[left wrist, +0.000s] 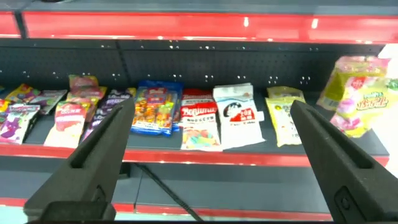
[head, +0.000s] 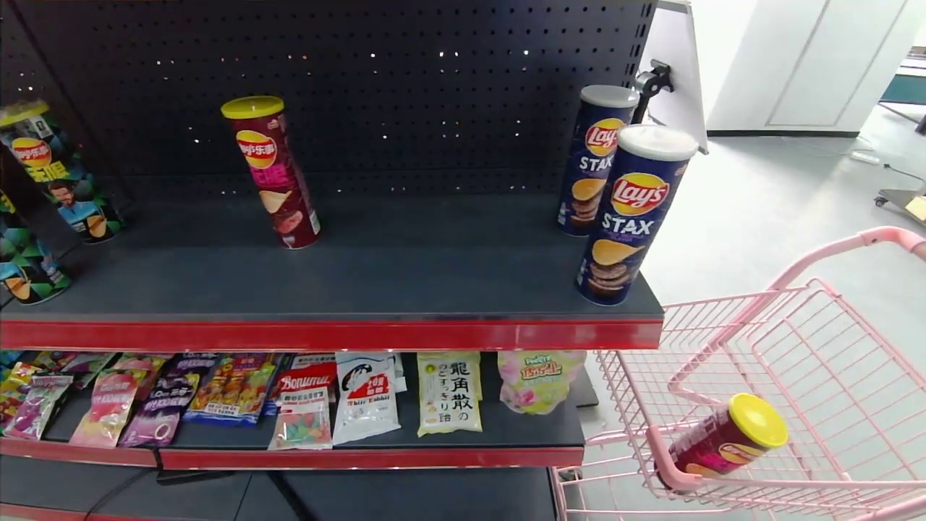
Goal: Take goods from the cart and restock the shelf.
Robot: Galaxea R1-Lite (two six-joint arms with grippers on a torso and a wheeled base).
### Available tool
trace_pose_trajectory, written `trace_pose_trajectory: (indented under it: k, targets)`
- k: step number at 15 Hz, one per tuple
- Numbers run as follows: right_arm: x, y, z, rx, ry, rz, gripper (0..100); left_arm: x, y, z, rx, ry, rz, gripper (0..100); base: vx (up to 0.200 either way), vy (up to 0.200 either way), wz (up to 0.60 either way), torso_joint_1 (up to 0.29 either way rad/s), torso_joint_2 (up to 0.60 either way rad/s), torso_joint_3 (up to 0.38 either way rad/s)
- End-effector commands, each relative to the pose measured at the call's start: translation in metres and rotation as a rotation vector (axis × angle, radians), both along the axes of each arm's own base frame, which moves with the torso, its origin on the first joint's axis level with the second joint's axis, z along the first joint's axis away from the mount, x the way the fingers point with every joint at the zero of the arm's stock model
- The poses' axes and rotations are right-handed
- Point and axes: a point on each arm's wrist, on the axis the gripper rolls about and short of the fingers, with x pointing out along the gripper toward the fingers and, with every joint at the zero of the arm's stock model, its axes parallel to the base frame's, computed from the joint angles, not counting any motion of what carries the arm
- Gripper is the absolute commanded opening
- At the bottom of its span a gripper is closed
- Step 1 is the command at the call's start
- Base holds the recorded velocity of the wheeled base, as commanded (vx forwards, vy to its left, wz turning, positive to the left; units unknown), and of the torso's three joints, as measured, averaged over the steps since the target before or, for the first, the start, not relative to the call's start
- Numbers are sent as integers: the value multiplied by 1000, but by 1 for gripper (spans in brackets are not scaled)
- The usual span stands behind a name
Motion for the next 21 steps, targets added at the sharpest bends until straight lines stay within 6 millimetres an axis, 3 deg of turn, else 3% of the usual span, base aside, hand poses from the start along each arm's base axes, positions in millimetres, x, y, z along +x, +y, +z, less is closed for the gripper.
trace_pose_trajectory:
  k: [1,9,16,21]
  targets:
    - [0,0,0,0,2,1,100,0,0,0,-1,1,2,100,0,0,-600,-2,2,7]
    - [0,0,0,1,2,1,100,0,0,0,-1,1,2,100,0,0,-600,4,4,5]
    - [0,0,0,4,2,0,100,0,0,0,-1,1,2,100,0,0,0,0,0,0]
    - [0,0,0,4,2,0,100,0,0,0,-1,1,2,100,0,0,0,-126,347,213]
